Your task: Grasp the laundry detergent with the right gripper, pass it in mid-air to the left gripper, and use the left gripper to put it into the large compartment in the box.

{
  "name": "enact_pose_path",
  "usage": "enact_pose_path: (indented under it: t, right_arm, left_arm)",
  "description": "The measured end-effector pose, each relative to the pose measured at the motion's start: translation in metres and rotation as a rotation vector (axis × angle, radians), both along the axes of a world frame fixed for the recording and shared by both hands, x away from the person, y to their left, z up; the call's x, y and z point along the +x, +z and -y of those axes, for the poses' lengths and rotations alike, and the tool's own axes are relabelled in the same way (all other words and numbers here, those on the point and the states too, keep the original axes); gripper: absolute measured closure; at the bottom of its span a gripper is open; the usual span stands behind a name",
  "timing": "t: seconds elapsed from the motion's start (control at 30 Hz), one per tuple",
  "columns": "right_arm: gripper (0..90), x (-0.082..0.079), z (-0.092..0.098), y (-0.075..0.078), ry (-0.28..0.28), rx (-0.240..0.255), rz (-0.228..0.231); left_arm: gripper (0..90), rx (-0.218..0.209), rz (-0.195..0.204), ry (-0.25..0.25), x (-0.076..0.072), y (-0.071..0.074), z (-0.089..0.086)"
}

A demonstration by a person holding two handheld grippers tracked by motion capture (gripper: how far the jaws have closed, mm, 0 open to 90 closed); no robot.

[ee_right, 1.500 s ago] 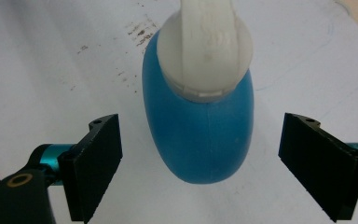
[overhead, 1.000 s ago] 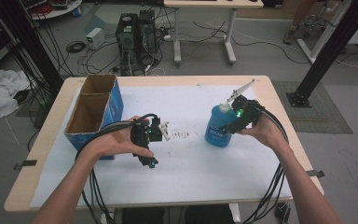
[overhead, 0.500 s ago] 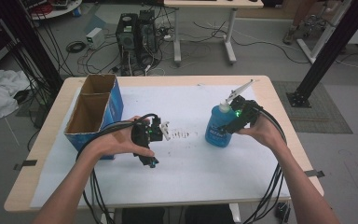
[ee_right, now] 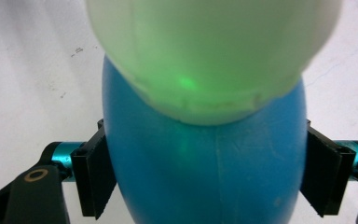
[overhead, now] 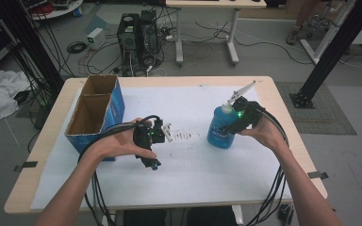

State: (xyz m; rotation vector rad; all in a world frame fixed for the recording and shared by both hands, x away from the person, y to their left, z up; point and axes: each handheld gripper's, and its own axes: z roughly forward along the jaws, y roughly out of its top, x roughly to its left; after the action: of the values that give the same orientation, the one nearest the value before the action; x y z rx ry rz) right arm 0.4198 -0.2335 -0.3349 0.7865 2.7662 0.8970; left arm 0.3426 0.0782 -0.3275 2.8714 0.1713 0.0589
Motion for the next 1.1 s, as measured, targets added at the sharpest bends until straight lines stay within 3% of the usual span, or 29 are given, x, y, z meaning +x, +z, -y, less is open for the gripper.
enact_pose_path:
  t: [0.37,0.43,0.7,1.1]
  right_arm:
    - [18.2,0.0013,-0.0025,-0.0046,0.002,-0.005,0.002]
    - [24.3,0.0008,-0.0022,-0.0039,0.002,-0.003,0.012]
    - [24.4,0.0014,-0.0008,-0.0042,0.000,0.005,0.025]
    - [33.3,0.0013,-0.0021,-0.0072,0.008,0.001,0.027]
  left_arm:
    - [20.4,0.000,0.004,-0.004,0.0023,-0.0001,0.0011]
    - [20.5,0.001,0.004,-0.005,0.0024,-0.0005,0.0013]
    - [20.4,-0.001,0.001,0.000,0.0027,-0.0016,0.0010]
    - [20.4,-0.004,0.000,0.005,0.0027,-0.0022,0.0016]
